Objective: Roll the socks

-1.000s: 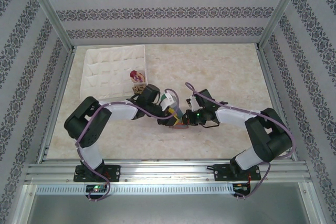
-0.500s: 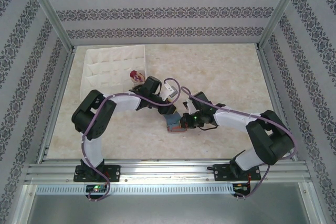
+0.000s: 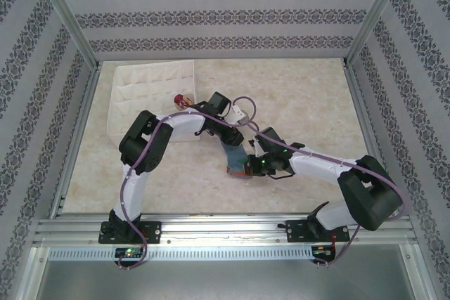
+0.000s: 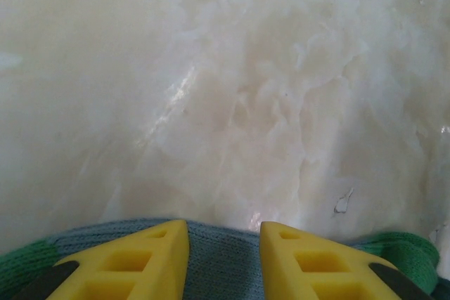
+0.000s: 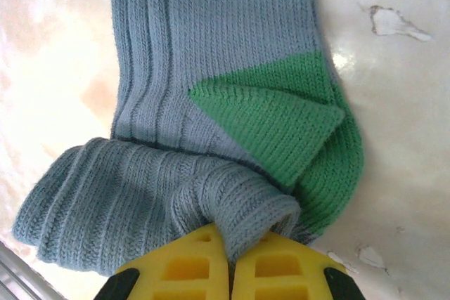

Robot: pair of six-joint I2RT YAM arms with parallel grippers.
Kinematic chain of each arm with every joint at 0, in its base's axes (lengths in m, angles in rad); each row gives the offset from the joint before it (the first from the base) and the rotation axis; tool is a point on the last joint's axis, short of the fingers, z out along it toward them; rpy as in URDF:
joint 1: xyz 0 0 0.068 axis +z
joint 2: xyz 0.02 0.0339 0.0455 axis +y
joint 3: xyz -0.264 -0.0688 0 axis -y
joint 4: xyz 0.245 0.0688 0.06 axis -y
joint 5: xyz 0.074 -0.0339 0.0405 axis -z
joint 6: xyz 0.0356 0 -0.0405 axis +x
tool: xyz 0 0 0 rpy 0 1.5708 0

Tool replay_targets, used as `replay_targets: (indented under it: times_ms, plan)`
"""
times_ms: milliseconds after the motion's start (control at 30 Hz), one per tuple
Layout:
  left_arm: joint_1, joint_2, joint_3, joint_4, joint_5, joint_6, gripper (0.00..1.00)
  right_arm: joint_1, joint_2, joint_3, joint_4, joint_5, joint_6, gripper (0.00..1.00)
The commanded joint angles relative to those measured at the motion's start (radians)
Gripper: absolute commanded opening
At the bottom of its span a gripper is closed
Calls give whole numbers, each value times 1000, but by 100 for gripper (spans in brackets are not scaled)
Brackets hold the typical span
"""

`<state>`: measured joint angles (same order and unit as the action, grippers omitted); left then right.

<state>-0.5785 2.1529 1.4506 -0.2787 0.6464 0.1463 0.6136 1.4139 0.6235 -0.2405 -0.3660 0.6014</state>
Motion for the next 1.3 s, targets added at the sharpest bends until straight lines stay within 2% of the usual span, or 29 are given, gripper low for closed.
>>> replay_targets:
  times_ms: [0,167,300,600,800,1033,1167,1267]
  plan:
    - [-23,34,-12,-56,-46,97,33,16,11,-24,-113,39,26,0]
    - [-24,-144,-184,201,-5,157,43,14,42,12,-163,57,26,0]
    - [-24,-286,-311,344,17,211,50,15,69,24,-168,67,37,0]
    - [-29,-527,-625,613,59,279,57,15,82,28,-165,67,47,0]
    - [-102,-572,-697,531,16,345,59,15,86,34,-166,62,47,0]
    - [-174,-536,-716,524,-32,340,59,17,91,39,-164,57,52,0]
    - [-196,-507,-701,499,-61,345,53,20,89,41,-166,53,54,0]
    - [-202,-488,-695,492,-48,346,42,20,87,44,-170,53,56,0]
